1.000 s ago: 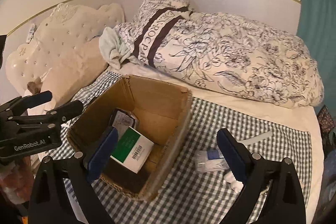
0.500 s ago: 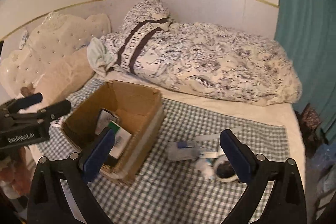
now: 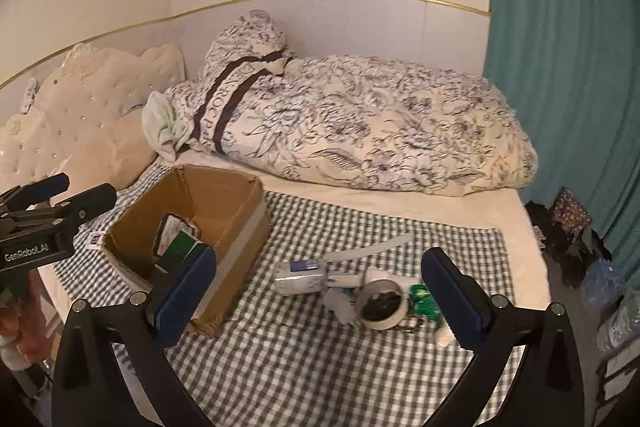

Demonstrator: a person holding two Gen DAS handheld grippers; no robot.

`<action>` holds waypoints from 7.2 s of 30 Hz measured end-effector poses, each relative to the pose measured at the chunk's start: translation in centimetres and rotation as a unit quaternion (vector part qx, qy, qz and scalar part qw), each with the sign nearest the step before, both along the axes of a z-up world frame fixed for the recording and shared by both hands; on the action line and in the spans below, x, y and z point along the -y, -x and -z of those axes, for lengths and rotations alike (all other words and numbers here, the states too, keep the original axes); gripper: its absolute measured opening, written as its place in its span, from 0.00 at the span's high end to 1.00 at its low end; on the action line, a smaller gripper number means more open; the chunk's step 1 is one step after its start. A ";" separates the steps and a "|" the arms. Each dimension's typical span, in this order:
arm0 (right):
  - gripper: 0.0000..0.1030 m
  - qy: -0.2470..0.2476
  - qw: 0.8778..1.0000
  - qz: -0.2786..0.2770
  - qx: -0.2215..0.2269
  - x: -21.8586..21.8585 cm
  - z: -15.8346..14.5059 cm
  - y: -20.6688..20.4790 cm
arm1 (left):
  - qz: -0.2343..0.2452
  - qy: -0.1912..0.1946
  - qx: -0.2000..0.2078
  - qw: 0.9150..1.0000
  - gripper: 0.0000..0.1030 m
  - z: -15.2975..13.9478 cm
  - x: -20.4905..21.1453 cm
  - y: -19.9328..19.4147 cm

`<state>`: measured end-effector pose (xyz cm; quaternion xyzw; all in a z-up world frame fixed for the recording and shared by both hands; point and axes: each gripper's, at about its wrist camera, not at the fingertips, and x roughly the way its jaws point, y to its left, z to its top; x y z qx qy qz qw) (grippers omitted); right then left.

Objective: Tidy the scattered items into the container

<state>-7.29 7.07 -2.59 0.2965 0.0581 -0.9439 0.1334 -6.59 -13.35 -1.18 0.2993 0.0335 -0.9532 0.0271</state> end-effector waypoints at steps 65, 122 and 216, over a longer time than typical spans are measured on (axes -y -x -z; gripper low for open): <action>0.00 0.024 0.979 0.155 0.130 -18.7 14.4 5.6 | 0.161 0.056 0.155 0.973 0.00 18.4 -16.0 9.1; 0.00 0.028 0.962 0.178 0.204 -20.7 26.9 15.6 | 0.171 0.015 0.229 0.958 0.21 30.1 -18.8 19.6; 0.88 0.085 0.994 0.067 0.020 -11.7 2.7 -4.8 | 0.134 0.003 0.000 0.991 0.21 3.2 -7.6 -1.2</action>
